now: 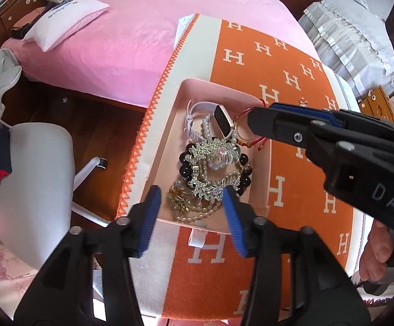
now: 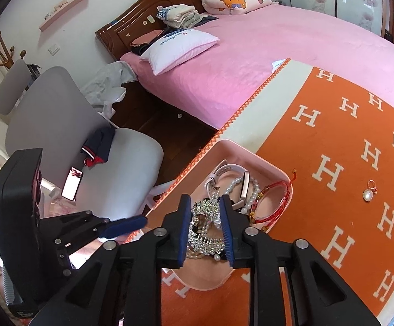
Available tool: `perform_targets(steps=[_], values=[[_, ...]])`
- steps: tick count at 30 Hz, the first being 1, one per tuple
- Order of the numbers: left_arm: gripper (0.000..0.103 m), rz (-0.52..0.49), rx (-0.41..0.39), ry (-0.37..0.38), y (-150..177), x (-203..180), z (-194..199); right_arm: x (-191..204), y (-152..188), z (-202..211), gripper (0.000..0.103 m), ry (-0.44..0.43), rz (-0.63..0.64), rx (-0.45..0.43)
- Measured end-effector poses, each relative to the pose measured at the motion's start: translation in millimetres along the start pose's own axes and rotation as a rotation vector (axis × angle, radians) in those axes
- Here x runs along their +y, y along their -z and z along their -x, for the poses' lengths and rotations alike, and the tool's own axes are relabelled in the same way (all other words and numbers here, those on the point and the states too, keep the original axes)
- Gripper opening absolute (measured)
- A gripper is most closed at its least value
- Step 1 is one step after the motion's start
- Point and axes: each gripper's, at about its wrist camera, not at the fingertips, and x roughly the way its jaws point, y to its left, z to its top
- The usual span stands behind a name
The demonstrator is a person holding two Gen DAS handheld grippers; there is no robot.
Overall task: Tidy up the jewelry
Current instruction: 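Open the left tool over the pink tray dropping the pendant while the right drops the ring, then move the left tool to the round pearl pendant while the right moves to a small ring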
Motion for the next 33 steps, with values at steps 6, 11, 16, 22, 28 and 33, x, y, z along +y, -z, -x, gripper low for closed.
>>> perform_targets(steps=[6,11,16,22,28,33], values=[[0.048,0.006,-0.016,0.000,3,4,13,9,4,14,0.024,0.016,0.007,-0.006],[0.048,0.007,-0.029,0.018,5,6,23,12,11,29,0.024,0.038,-0.005,-0.004],[0.048,-0.011,-0.045,0.034,6,4,33,14,17,48,0.024,0.064,-0.014,-0.011],[0.048,-0.037,-0.060,0.053,2,-1,40,10,23,69,0.024,0.101,-0.024,-0.016],[0.048,-0.061,-0.077,0.070,-6,-10,43,2,25,88,0.024,0.136,-0.041,-0.030],[0.048,-0.075,-0.069,0.079,-13,-19,39,-12,24,99,0.024,0.159,-0.069,-0.036]])
